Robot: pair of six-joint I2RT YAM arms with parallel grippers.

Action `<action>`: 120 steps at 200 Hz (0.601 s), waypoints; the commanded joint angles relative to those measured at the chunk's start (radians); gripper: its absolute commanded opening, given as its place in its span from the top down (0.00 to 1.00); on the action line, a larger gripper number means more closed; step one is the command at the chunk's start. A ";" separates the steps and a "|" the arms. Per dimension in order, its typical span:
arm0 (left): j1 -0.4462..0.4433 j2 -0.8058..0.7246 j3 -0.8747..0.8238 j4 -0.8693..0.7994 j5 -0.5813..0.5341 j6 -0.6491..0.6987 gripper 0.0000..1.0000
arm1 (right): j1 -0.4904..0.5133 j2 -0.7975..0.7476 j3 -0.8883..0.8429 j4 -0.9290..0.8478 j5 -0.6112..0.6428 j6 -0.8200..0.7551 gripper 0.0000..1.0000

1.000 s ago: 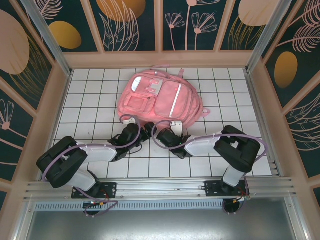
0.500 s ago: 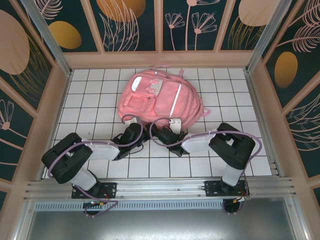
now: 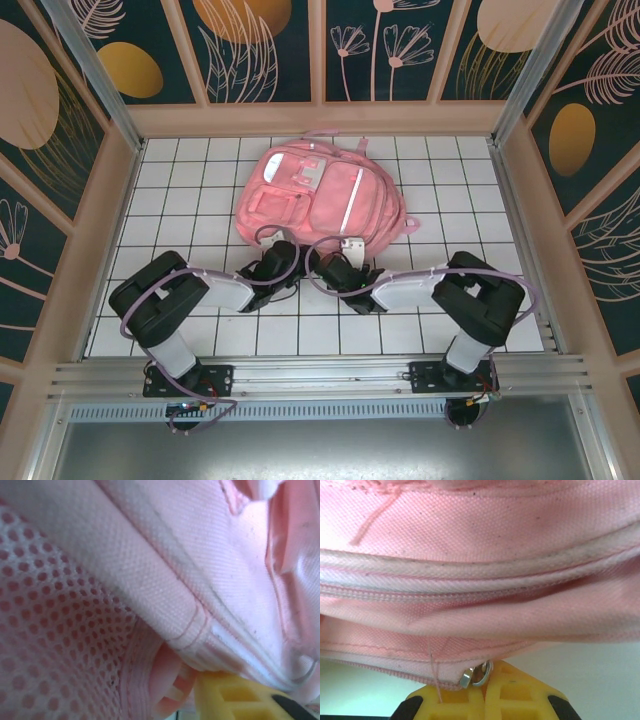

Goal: Pack the student bag

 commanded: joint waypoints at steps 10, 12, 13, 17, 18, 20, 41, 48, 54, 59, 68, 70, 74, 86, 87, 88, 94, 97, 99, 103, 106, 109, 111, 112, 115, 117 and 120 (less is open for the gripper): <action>0.014 -0.015 0.030 -0.184 -0.171 -0.002 1.00 | 0.024 -0.078 -0.043 0.029 -0.037 -0.025 1.00; 0.014 -0.018 0.031 -0.196 -0.178 -0.001 1.00 | 0.023 -0.082 -0.046 0.029 -0.036 -0.025 1.00; 0.016 -0.021 0.032 -0.200 -0.182 -0.001 1.00 | 0.023 -0.083 -0.047 0.028 -0.036 -0.026 1.00; 0.017 -0.026 0.031 -0.217 -0.196 -0.001 1.00 | 0.023 -0.087 -0.051 0.025 -0.035 -0.026 1.00; 0.018 -0.029 0.031 -0.221 -0.199 0.000 1.00 | 0.023 -0.089 -0.051 0.025 -0.034 -0.025 1.00; 0.018 -0.032 0.030 -0.226 -0.204 0.001 1.00 | 0.023 -0.091 -0.054 0.023 -0.032 -0.025 1.00; 0.046 -0.069 -0.006 -0.245 -0.226 0.005 1.00 | 0.020 -0.118 -0.081 0.012 -0.024 -0.028 1.00; 0.060 -0.083 -0.022 -0.246 -0.228 0.004 1.00 | 0.016 -0.128 -0.090 0.009 -0.021 -0.028 1.00; 0.070 -0.095 -0.036 -0.246 -0.229 0.002 1.00 | 0.012 -0.137 -0.099 0.003 -0.020 -0.028 1.00; 0.081 -0.105 -0.048 -0.250 -0.231 0.001 1.00 | 0.007 -0.145 -0.107 0.001 -0.018 -0.028 1.00; 0.104 -0.123 -0.068 -0.252 -0.230 0.003 1.00 | -0.002 -0.159 -0.120 -0.003 -0.016 -0.030 1.00; 0.108 -0.127 -0.072 -0.252 -0.228 0.006 1.00 | -0.004 -0.164 -0.124 -0.003 -0.016 -0.030 1.00; 0.116 -0.135 -0.081 -0.253 -0.225 0.009 1.00 | -0.008 -0.170 -0.131 -0.003 -0.016 -0.030 1.00; 0.141 -0.164 -0.109 -0.251 -0.228 0.015 1.00 | -0.023 -0.188 -0.150 0.000 -0.021 -0.036 1.00; 0.143 -0.166 -0.112 -0.251 -0.227 0.016 1.00 | -0.025 -0.189 -0.151 0.000 -0.021 -0.036 1.00; 0.146 -0.169 -0.113 -0.251 -0.227 0.016 1.00 | -0.025 -0.191 -0.153 0.000 -0.021 -0.038 1.00; 0.158 -0.185 -0.123 -0.252 -0.229 0.020 1.00 | -0.034 -0.199 -0.161 0.002 -0.024 -0.042 1.00; 0.162 -0.192 -0.131 -0.256 -0.230 0.023 1.00 | -0.038 -0.204 -0.165 0.002 -0.024 -0.043 1.00; 0.167 -0.194 -0.134 -0.258 -0.230 0.025 1.00 | -0.040 -0.207 -0.168 0.003 -0.025 -0.044 1.00; 0.176 -0.205 -0.138 -0.263 -0.232 0.033 1.00 | -0.048 -0.211 -0.174 0.004 -0.029 -0.048 1.00; 0.182 -0.210 -0.142 -0.266 -0.231 0.037 1.00 | -0.053 -0.215 -0.178 0.004 -0.032 -0.051 1.00; 0.189 -0.217 -0.145 -0.271 -0.232 0.043 1.00 | -0.058 -0.218 -0.182 0.005 -0.035 -0.053 1.00; 0.192 -0.222 -0.147 -0.274 -0.232 0.046 1.00 | -0.061 -0.221 -0.184 0.007 -0.037 -0.055 1.00; 0.195 -0.224 -0.148 -0.276 -0.233 0.047 1.00 | -0.062 -0.222 -0.186 0.008 -0.038 -0.055 1.00; 0.200 -0.230 -0.148 -0.283 -0.235 0.052 1.00 | -0.068 -0.226 -0.190 0.009 -0.041 -0.058 1.00; 0.204 -0.235 -0.149 -0.288 -0.237 0.056 1.00 | -0.070 -0.227 -0.193 0.010 -0.043 -0.060 1.00; 0.210 -0.241 -0.149 -0.294 -0.240 0.062 1.00 | -0.076 -0.232 -0.197 0.012 -0.045 -0.062 1.00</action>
